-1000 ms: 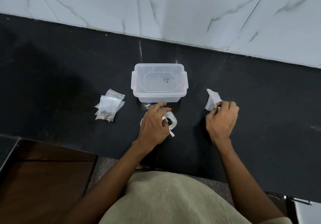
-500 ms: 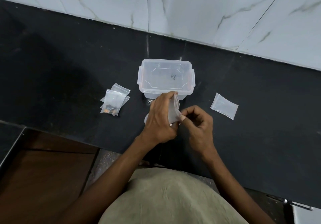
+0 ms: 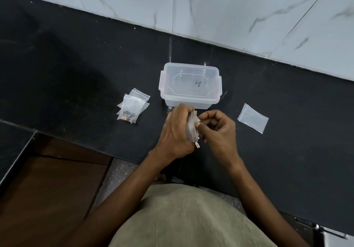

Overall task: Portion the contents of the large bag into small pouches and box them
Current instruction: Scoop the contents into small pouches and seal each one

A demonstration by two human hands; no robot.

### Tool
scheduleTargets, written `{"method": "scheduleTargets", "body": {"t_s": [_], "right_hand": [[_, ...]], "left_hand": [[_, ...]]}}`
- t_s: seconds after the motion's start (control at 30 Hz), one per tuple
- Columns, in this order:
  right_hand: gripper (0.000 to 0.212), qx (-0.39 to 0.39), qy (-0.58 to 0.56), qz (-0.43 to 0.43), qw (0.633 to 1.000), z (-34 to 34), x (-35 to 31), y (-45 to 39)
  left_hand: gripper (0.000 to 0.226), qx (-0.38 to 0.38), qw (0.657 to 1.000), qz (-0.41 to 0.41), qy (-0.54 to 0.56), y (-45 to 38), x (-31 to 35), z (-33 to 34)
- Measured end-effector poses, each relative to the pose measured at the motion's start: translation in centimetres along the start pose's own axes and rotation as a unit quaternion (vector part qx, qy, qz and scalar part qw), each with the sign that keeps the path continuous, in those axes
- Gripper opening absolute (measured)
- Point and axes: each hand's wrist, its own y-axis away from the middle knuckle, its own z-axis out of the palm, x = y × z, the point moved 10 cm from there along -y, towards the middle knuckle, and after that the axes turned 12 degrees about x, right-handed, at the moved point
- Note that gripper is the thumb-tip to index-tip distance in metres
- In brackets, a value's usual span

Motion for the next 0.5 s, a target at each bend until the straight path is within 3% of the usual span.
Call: {"method": "scheduleTargets", "body": {"t_s": [0.27,0.5], "right_hand": [[0.024,-0.047,0.058,-0.054,0.996,1.5,-0.9,0.9],[0.024,-0.036,0.081,-0.069,0.994,1.7,-1.2,1.3]], "left_hand": [[0.052,0.005,0.994,-0.062,0.085,1.0,-2.3,-0.8],[0.039,0.026,0.992,-0.091,0.089,1.7,-3.2,-1.6]]}}
